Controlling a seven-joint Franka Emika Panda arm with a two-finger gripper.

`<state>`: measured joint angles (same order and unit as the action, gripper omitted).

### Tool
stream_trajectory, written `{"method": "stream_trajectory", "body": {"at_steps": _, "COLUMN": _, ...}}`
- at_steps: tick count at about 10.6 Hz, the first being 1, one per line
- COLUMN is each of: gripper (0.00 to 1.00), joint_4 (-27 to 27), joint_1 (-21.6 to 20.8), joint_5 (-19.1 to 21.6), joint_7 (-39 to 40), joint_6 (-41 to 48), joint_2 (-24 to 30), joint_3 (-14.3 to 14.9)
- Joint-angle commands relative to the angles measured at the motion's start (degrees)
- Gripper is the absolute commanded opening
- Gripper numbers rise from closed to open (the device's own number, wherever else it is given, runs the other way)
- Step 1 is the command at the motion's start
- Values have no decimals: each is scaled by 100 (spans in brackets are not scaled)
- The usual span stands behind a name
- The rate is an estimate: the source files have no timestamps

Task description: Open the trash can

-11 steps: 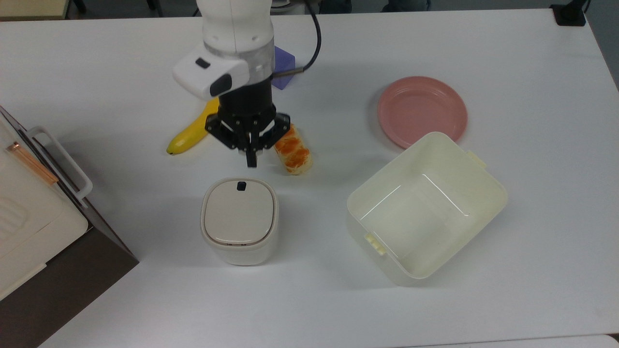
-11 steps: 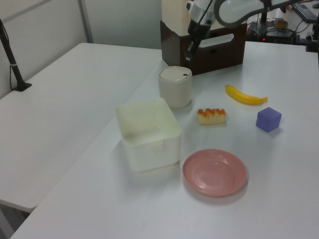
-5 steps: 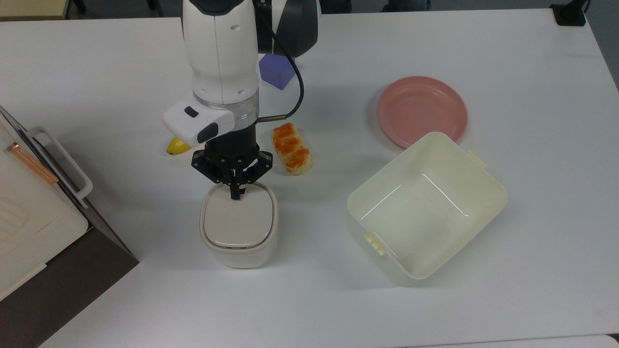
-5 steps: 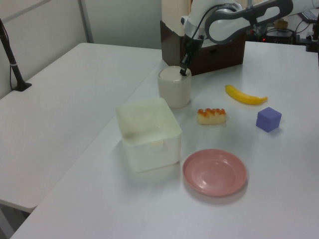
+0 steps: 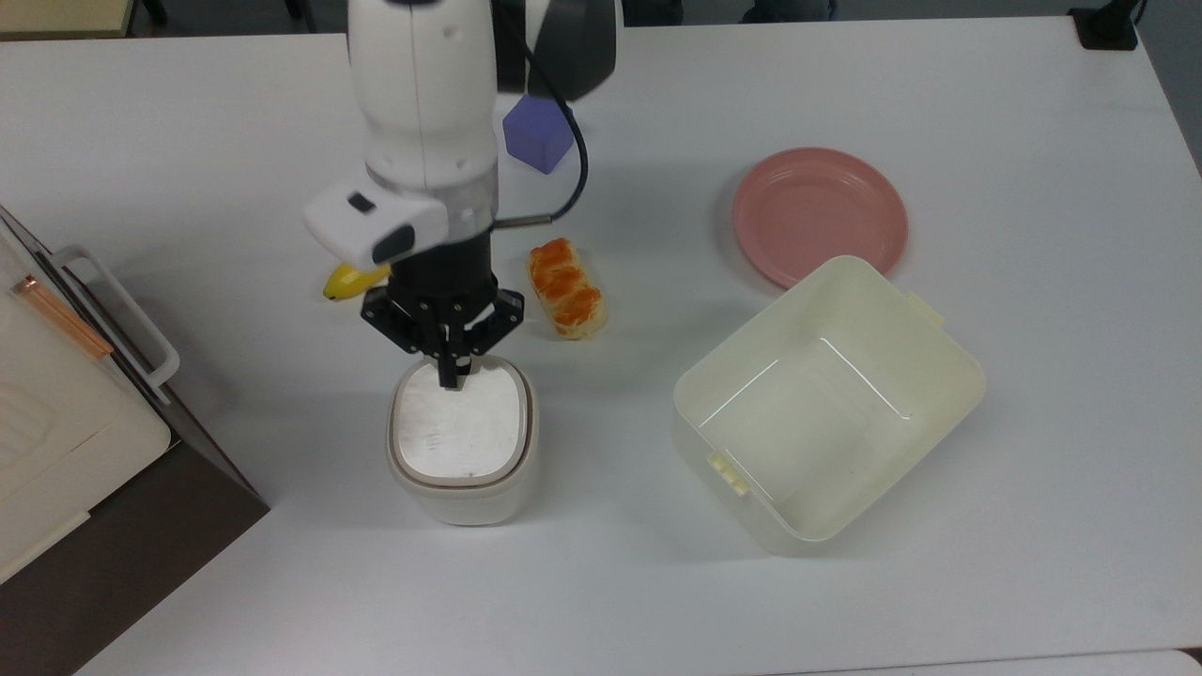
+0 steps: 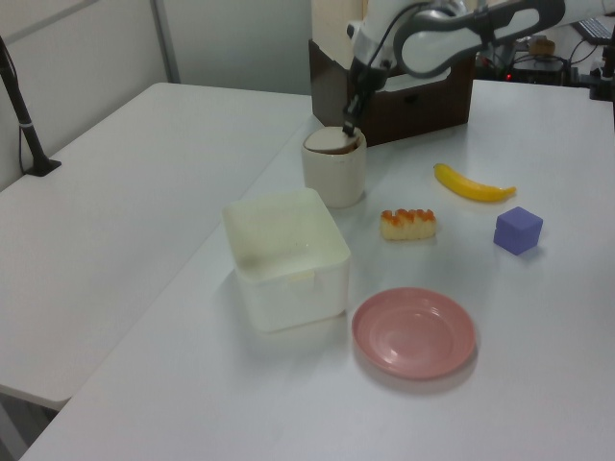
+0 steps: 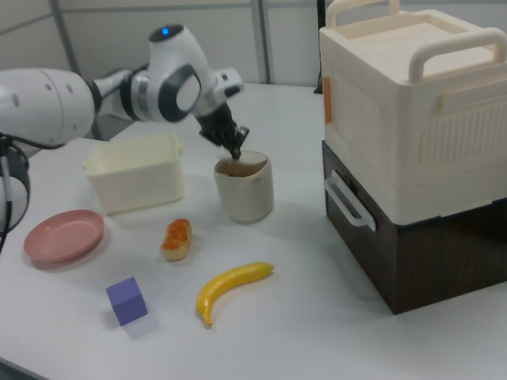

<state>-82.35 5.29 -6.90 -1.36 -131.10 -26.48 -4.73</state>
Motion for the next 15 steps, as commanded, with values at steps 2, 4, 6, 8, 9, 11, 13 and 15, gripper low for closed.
{"method": "stream_trajectory", "body": {"at_steps": 2, "gripper": 0, "joint_4": -159, "joint_1": 7, "joint_5": 240, "joint_7": -75, "joint_6": 1627, "joint_2": 1082, "joint_3": 33}}
{"method": "stream_trajectory", "body": {"at_steps": 4, "gripper": 21, "joint_4": -159, "joint_1": -2, "joint_5": 391, "joint_7": -75, "joint_6": 2480, "joint_2": 1232, "joint_3": 16}}
{"method": "stream_trajectory", "body": {"at_steps": 6, "gripper": 63, "joint_4": -220, "joint_1": -46, "joint_5": 417, "joint_7": -22, "joint_6": 3228, "joint_2": 1382, "joint_3": -19}}
{"method": "stream_trajectory", "body": {"at_steps": 8, "gripper": 100, "joint_4": -264, "joint_1": -116, "joint_5": 514, "joint_7": -92, "joint_6": 3537, "joint_2": 1514, "joint_3": -28}}
{"method": "stream_trajectory", "body": {"at_steps": 9, "gripper": 100, "joint_4": -256, "joint_1": -108, "joint_5": 523, "joint_7": -92, "joint_6": 3600, "joint_2": 1558, "joint_3": -19}}
{"method": "stream_trajectory", "body": {"at_steps": 11, "gripper": 100, "joint_4": -256, "joint_1": -99, "joint_5": 532, "joint_7": -241, "joint_6": 3609, "joint_2": 1733, "joint_3": -11}}
{"method": "stream_trajectory", "body": {"at_steps": 13, "gripper": 100, "joint_4": -256, "joint_1": -64, "joint_5": 532, "joint_7": -250, "joint_6": 3792, "joint_2": 1822, "joint_3": -11}}
{"method": "stream_trajectory", "body": {"at_steps": 15, "gripper": 100, "joint_4": -264, "joint_1": -81, "joint_5": 531, "joint_7": -303, "joint_6": 3803, "joint_2": 1831, "joint_3": -2}}
